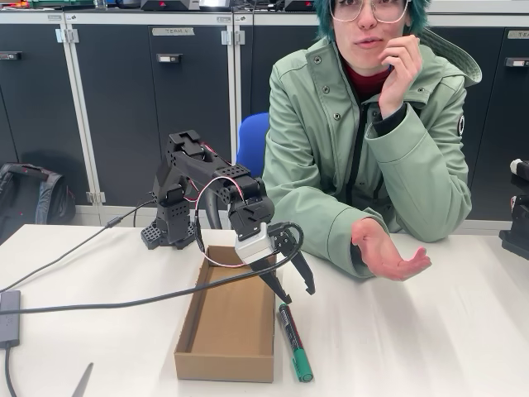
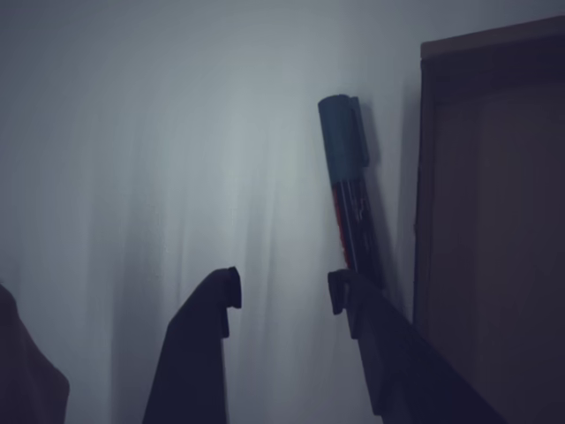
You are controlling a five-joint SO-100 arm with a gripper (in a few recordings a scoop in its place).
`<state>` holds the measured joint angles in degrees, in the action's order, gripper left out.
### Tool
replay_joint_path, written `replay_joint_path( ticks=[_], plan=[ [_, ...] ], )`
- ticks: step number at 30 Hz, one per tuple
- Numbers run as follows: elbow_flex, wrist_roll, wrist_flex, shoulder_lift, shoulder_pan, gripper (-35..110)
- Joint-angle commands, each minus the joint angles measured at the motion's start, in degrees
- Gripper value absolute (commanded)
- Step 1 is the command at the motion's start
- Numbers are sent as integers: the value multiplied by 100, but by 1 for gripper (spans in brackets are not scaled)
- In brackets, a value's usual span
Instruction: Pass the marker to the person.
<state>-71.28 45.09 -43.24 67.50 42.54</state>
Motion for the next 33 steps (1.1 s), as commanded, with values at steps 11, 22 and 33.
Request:
replay_joint_path(
  ticks=[11, 22, 33],
  plan=[
    [290, -387, -211, -202, -149, 23],
    [369, -888, -642, -439, -290, 23],
    [413, -1134, -976, -519, -431, 23]
  ],
)
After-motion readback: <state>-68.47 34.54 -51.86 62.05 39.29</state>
